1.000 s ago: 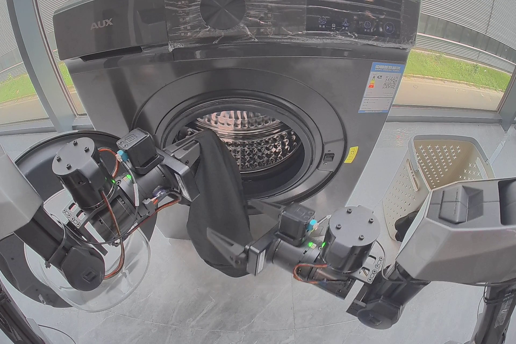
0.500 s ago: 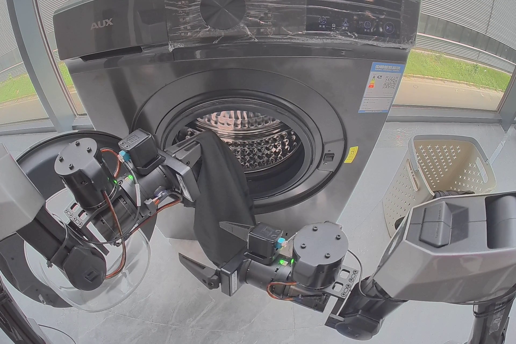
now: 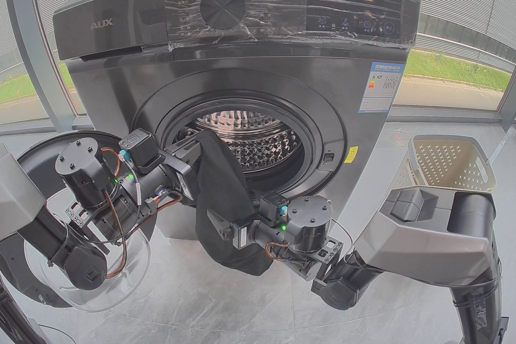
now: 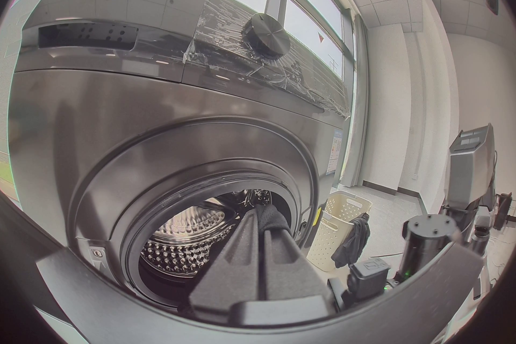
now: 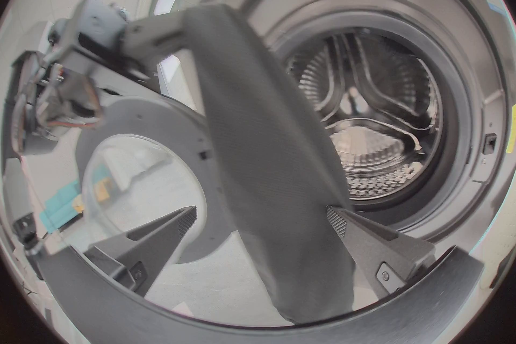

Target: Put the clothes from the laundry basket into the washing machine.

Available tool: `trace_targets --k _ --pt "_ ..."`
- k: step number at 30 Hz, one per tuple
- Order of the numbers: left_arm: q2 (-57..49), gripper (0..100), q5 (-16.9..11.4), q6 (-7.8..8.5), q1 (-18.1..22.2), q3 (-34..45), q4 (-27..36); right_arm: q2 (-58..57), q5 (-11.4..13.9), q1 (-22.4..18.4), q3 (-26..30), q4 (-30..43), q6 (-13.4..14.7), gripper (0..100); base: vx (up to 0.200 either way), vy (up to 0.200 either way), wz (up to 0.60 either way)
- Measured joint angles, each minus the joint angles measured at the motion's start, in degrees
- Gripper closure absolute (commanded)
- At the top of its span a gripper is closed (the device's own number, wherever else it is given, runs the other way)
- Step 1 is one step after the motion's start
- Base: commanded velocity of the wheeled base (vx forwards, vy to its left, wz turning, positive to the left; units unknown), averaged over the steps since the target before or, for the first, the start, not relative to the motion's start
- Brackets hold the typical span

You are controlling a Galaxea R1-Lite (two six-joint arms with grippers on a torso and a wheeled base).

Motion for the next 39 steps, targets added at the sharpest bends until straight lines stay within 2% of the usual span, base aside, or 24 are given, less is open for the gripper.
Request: trace_targets --k 5,16,17,29,36,39 --pt "-0.01 100 0.20 -0.04 0.00 -0.20 0.02 0.63 -1.44 -2.04 -0.49 0.28 -0.15 0 0.000 0.000 0.00" --pt "-0.01 100 0.16 -0.06 -0.06 -0.24 0.00 1.21 -1.52 -1.07 -0.21 0.01 -0.45 0 0.000 0.000 0.00" --pt "-0.01 100 0.16 -0.06 -0.06 -0.24 0.00 1.29 -1.55 -0.90 -0.21 -0.16 -0.44 100 0.000 0.000 0.00" --pt "0.07 100 0.05 -0.11 0.35 -0.06 -0.01 0.33 -1.26 -0.72 0.89 -0.87 -0.26 100 0.000 0.000 0.00" --pt "0.32 100 -0.16 -0.26 1.82 -0.02 0.00 -6.78 -0.78 -1.35 9.33 -1.17 -0.26 100 0.000 0.000 0.00" --pt "0.46 100 -0.33 -0.30 2.80 -0.11 0.00 -10.95 -0.18 -3.19 13.43 -1.22 -0.34 100 0.000 0.000 0.00"
